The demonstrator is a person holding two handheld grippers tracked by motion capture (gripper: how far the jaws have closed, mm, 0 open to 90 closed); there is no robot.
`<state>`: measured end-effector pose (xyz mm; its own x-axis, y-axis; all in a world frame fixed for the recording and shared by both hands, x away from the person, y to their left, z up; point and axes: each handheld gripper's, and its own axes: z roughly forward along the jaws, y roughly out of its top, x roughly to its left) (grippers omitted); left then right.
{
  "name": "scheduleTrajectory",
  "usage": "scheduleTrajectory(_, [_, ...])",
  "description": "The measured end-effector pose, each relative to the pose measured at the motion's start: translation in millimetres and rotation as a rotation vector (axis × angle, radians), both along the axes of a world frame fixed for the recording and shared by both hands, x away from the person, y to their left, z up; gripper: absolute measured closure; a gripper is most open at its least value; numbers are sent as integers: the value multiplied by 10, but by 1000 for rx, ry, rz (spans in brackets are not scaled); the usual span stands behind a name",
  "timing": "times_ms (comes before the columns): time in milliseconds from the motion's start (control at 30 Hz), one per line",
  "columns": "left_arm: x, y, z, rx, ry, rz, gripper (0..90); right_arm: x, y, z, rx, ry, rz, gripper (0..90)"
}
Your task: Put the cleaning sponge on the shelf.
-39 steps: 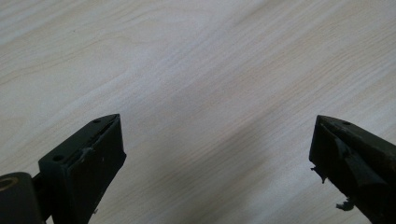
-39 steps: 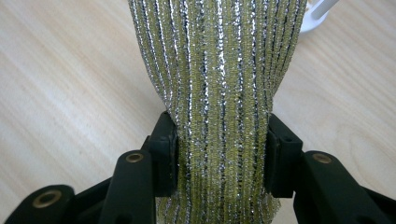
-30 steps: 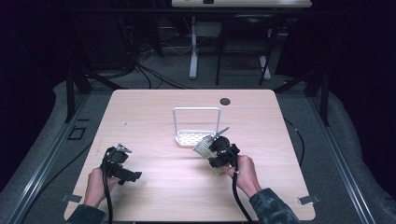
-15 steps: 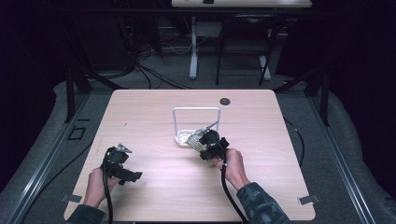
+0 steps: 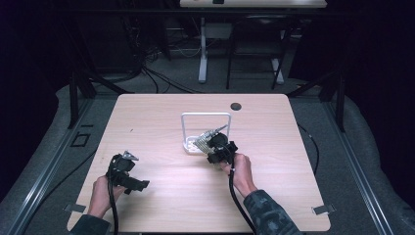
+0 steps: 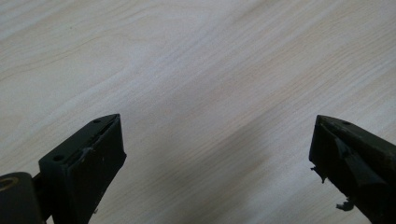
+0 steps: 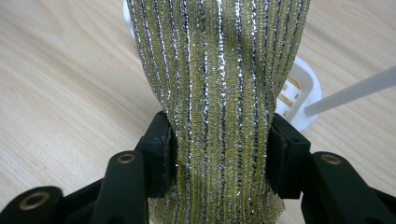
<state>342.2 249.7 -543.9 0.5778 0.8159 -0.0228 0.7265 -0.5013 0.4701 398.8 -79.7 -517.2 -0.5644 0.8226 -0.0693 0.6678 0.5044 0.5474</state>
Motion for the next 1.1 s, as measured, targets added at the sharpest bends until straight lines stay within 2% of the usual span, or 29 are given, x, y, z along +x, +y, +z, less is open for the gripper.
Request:
scheduleTrajectory(300, [2, -5, -1, -1, -1, -4, 33, 97, 97, -70, -34, -46, -21, 501])
scheduleTrajectory(567, [1, -9, -1, 0, -1, -8, 33, 190, 172, -106, -27, -71, -35, 493])
scheduleTrajectory(833, [-1, -17, -3, -2, 0, -9, 33, 249, 231, -152, -45, -97, -45, 478])
scheduleTrajectory(1100, [0, -16, -3, -5, 1, -11, 33, 326, 329, -220, -92, -123, -53, 432])
